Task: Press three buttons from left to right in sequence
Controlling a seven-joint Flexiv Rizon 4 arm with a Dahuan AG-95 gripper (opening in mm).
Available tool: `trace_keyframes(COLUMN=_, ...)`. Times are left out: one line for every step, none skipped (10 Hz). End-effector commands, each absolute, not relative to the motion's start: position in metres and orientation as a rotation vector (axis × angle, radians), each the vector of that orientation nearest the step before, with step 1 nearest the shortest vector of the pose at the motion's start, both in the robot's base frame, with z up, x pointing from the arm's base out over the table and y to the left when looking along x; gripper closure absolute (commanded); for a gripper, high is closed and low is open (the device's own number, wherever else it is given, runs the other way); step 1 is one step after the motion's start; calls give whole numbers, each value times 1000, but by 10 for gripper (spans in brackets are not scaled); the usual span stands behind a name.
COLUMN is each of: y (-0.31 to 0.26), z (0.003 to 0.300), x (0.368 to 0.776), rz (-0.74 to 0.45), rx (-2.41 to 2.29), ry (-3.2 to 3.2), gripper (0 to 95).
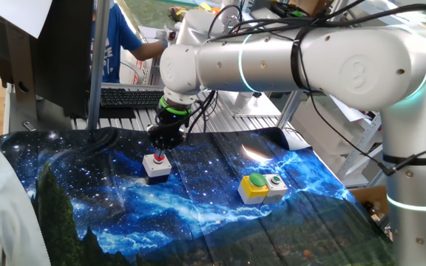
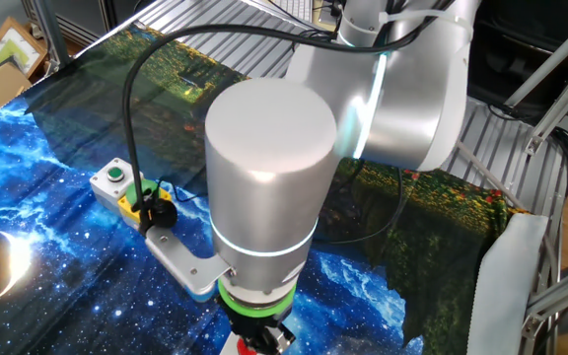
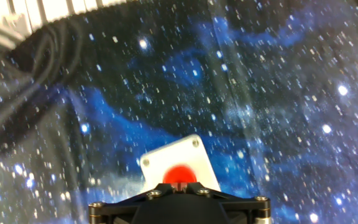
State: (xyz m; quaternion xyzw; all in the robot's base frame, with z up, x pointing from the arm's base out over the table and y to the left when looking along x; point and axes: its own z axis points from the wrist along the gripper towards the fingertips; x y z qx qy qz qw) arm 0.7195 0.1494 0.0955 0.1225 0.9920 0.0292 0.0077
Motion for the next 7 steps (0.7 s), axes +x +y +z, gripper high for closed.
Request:
trace_keyframes(y=148, z=81, x=728, rz=88, rx=387, ry=3147, gripper=950)
trace_keyframes(y=148, z=81, x=728, rz=84, rx=395, ry=3153, gripper=950)
trace_keyframes(y=148, z=81, x=728, rz=71, rx=413, ry=3173, gripper=950)
trace_keyframes(y=149, z=85, x=729, rz=70, rx=422, ry=3187, gripper=950)
trace_keyframes(y=148, z=90, x=731, rz=65, rx=419, ry=3188, gripper=950)
trace_keyframes(y=147, z=95, x=734, rz=56, rx=416, ry=3191, gripper=950)
trace_keyframes(y=146, z=95, x=734, rz=54, rx=423, ry=3191, gripper=950)
